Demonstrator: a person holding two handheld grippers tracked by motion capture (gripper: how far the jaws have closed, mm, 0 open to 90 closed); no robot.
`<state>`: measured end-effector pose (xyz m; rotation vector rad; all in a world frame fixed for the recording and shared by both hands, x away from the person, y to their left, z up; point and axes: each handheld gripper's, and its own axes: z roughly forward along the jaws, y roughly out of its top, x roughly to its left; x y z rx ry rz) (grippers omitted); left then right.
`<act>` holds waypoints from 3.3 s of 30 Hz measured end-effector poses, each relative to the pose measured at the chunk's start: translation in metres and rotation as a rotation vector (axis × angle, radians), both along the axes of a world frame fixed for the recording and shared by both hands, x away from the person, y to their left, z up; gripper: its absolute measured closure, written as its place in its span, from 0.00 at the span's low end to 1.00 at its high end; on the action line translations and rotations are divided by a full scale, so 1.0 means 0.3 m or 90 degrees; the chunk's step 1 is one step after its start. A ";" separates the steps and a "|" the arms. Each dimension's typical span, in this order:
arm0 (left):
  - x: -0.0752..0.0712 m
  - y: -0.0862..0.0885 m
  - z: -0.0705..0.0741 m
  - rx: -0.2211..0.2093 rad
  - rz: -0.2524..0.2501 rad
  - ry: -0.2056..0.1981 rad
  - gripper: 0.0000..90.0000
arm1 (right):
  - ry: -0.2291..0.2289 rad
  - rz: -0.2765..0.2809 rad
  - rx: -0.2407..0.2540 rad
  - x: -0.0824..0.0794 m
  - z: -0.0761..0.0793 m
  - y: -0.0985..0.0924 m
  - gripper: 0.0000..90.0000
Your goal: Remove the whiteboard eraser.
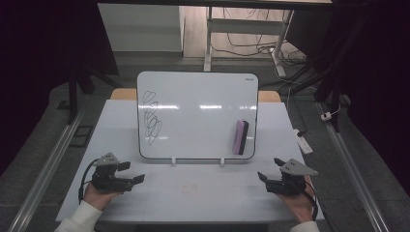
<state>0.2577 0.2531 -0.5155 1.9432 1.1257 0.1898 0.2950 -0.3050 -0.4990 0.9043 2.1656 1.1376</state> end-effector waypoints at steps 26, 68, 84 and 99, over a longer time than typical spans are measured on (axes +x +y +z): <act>0.000 -0.001 0.001 0.012 0.013 -0.002 0.16 | 0.002 0.005 0.026 -0.023 0.038 0.058 0.25; -0.010 -0.007 -0.005 0.032 0.019 -0.005 0.16 | -0.021 -0.166 0.037 0.151 0.150 0.390 0.55; -0.013 -0.007 -0.003 0.038 0.024 -0.008 0.16 | -0.026 -0.194 0.060 0.130 0.149 0.389 0.67; -0.015 -0.007 -0.002 0.034 0.026 -0.009 0.16 | -0.033 -0.128 0.120 0.066 0.176 0.362 0.68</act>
